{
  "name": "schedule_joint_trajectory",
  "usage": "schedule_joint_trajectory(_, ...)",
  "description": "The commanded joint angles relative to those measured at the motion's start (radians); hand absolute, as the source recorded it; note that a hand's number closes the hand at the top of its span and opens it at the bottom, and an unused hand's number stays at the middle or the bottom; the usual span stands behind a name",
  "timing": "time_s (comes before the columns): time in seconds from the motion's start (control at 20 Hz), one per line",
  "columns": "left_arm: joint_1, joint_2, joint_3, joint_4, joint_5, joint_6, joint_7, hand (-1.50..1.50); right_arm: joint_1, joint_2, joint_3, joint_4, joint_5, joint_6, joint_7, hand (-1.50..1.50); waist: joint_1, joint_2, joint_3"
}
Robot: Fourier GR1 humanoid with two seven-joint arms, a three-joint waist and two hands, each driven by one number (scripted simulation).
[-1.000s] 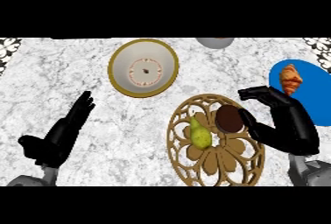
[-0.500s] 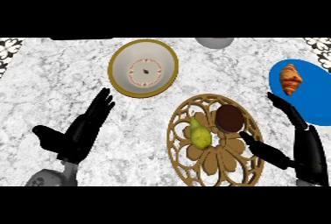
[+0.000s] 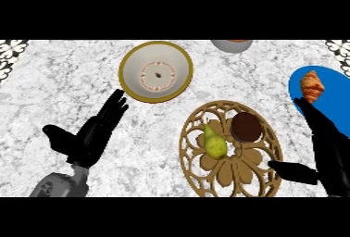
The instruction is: Pick the cupcake from the placemat and place it in the bowl
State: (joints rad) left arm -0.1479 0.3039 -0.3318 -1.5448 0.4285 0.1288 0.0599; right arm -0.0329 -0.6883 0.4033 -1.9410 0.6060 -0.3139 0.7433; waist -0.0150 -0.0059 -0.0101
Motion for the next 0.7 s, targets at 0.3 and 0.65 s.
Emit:
schedule_joint_trajectory(0.3, -0.035, -0.049, -0.053, -0.007, -0.041, 0.022, 0.038, 0.00, -0.354, 0.160, 0.046, -0.016, -0.083, 0.445, 0.623, -1.50, 0.056, 0.009, 0.005)
schedule_joint_trajectory(0.65, 0.014, 0.000, 0.010, 0.013, -0.008, -0.051, -0.019, 0.00, -0.366, 0.250, 0.076, 0.137, -0.052, 0.470, 0.706, -1.50, 0.036, 0.005, 0.007)
